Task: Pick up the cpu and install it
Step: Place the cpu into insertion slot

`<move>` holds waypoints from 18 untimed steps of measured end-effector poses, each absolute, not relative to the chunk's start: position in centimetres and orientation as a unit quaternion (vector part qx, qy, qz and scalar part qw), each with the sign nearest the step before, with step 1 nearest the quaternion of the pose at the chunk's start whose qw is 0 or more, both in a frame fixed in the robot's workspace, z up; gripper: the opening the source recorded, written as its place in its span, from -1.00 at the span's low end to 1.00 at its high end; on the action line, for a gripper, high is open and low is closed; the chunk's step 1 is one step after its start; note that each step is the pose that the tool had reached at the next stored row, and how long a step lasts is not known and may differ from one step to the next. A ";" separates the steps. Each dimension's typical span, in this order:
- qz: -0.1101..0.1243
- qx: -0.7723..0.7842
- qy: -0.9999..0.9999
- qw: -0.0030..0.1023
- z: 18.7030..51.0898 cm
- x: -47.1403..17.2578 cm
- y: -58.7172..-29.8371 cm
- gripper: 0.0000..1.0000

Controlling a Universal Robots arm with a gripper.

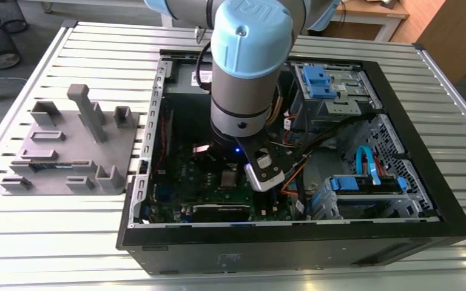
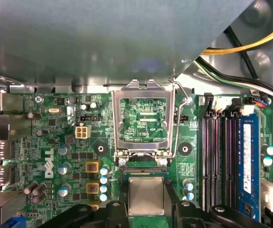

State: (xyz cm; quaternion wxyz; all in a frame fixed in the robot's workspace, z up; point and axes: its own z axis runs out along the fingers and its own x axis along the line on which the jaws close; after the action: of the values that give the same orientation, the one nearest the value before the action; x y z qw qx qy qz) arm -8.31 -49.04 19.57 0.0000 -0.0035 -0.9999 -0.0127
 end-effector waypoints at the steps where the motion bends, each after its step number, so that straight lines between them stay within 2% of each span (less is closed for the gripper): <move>1: -0.013 -0.004 -1.000 0.000 19.6 -8.3 -49.0 -0.22; 18: -0.014 -0.003 -1.000 -0.004 19.1 -8.8 -49.1 -0.22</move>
State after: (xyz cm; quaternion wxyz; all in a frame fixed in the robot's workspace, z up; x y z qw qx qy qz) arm -8.76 -49.05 19.12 -0.0041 -0.0034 -0.9999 -0.0142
